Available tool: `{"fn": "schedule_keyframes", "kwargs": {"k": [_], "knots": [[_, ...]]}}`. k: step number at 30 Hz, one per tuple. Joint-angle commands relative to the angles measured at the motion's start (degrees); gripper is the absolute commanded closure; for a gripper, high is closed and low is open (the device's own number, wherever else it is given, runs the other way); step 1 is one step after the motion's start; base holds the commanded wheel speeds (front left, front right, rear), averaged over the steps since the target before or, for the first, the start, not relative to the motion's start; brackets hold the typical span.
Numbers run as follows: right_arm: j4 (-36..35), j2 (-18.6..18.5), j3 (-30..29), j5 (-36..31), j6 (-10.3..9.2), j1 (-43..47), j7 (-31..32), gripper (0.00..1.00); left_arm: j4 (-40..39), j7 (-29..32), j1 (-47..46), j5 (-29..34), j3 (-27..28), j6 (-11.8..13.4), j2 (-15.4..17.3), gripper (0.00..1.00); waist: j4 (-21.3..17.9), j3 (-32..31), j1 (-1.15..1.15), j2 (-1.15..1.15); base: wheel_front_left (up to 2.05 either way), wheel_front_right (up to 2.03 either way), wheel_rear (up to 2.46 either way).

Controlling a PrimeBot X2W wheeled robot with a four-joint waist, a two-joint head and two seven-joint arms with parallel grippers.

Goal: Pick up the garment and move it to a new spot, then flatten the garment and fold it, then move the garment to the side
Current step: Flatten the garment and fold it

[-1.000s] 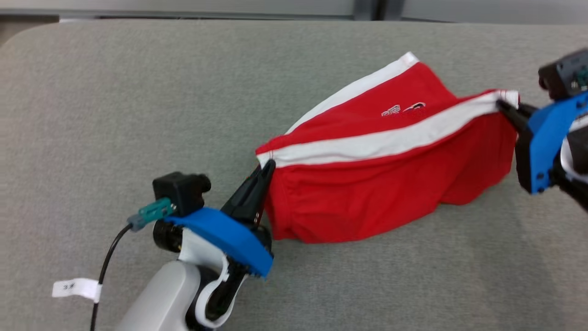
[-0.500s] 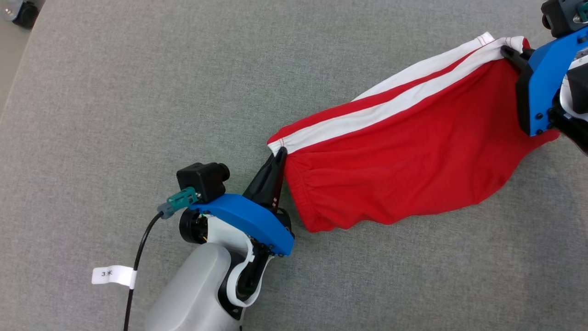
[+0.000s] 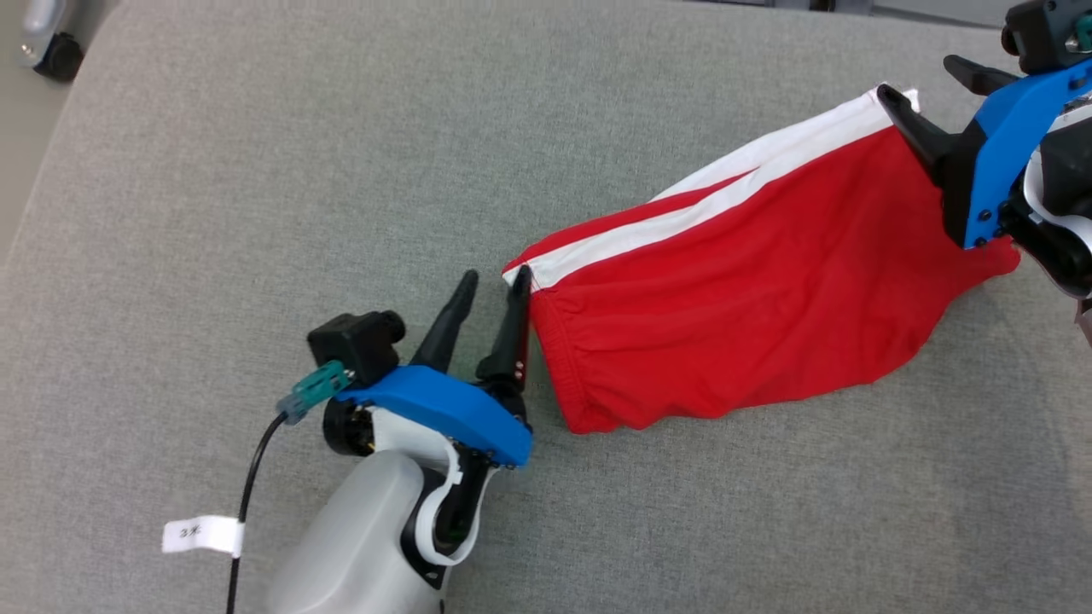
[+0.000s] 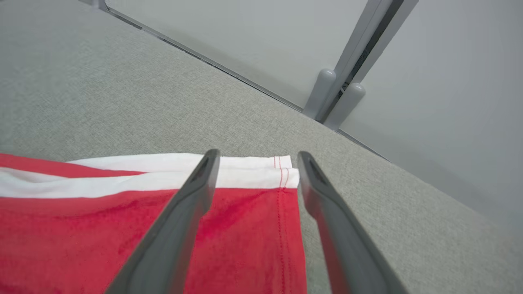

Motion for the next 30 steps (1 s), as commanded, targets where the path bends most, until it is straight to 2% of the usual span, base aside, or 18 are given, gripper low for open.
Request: {"fn": "schedule_keyframes", "kwargs": {"k": [1,6,12,20,30], "knots": [[0.3,-0.3,0.1,0.5,-0.01,0.2,-0.5,0.00,0.3,-0.8,0.5,0.2,0.5,0.1,0.7,0.00,-0.3,-0.7,0.00,0.00,0.00,0.00,0.00],[1.3,-1.7,0.5,4.4,-0.01,3.5,-1.2,0.00,0.5,-5.6,1.4,2.9,2.1,-0.6,3.0,0.00,-0.4,-3.2,0.00,0.00,0.00,0.00,0.00],[3.8,-2.6,-1.7,6.2,-0.01,7.1,-1.8,0.00,-1.6,-7.5,0.9,13.5,4.8,-1.2,5.5,0.00,0.2,-3.7,0.00,0.00,0.00,0.00,0.00],[8.8,-0.5,-6.8,6.6,0.00,8.8,-3.7,0.00,-7.4,-7.5,4.7,25.4,11.9,-4.0,2.5,0.00,2.2,-1.1,0.00,0.00,0.00,0.00,0.00],[18.0,2.2,-10.6,0.3,-0.01,6.6,-5.0,0.00,-7.6,-7.5,6.3,30.0,14.6,-7.0,0.2,0.00,4.6,0.9,0.00,0.00,0.00,0.00,0.00]]}}
